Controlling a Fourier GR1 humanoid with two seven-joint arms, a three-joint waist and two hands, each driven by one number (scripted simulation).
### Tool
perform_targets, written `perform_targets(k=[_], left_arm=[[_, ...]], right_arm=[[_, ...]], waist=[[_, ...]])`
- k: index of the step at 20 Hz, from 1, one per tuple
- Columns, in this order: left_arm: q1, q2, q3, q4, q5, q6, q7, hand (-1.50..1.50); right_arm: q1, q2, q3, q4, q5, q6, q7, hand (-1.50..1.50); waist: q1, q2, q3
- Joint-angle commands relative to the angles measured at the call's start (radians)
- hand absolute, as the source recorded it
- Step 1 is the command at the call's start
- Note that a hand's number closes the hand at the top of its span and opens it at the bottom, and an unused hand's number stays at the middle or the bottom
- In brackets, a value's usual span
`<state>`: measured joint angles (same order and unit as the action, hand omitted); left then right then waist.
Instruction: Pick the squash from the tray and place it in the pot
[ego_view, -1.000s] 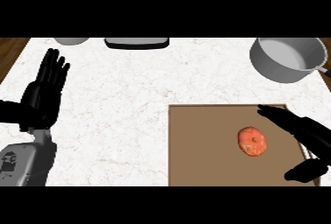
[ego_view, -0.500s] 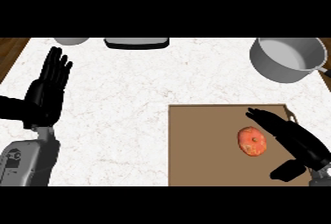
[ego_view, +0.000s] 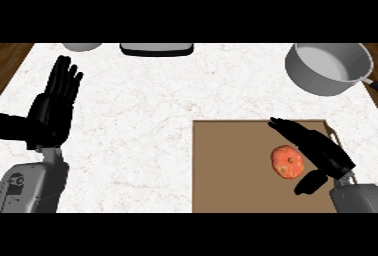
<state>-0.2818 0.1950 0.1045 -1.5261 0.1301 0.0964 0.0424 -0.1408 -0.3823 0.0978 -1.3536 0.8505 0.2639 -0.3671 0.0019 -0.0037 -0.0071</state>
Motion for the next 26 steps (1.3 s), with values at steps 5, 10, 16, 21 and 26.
perform_targets(k=[5, 10, 16, 21, 26], left_arm=[[-0.020, -0.012, -0.010, 0.012, -0.016, 0.004, 0.016, 0.00], [0.058, 0.001, 0.005, -0.061, -0.004, -0.012, 0.019, 0.00], [-0.008, 0.007, 0.024, -0.034, 0.015, -0.016, 0.043, 0.00], [-0.014, -0.017, 0.001, -0.036, -0.022, 0.021, 0.046, 0.00], [-0.014, -0.026, -0.019, -0.019, -0.009, -0.019, 0.011, 0.00]], right_arm=[[-0.034, 0.038, 0.092, 0.070, 0.074, -0.022, -0.109, 1.50], [-0.043, 0.062, 0.072, 0.113, 0.095, -0.131, -0.187, 1.50], [-0.015, 0.084, 0.071, 0.026, 0.129, -0.121, -0.117, 1.50], [0.079, 0.087, 0.057, -0.171, 0.192, -0.194, -0.020, 1.50], [-0.202, 0.294, -0.028, -0.022, 0.264, -0.184, 0.377, 1.50]], waist=[[0.000, 0.005, 0.007], [0.005, 0.004, 0.008], [-0.002, 0.003, 0.007], [-0.014, 0.000, 0.007], [0.053, 0.016, 0.005]])
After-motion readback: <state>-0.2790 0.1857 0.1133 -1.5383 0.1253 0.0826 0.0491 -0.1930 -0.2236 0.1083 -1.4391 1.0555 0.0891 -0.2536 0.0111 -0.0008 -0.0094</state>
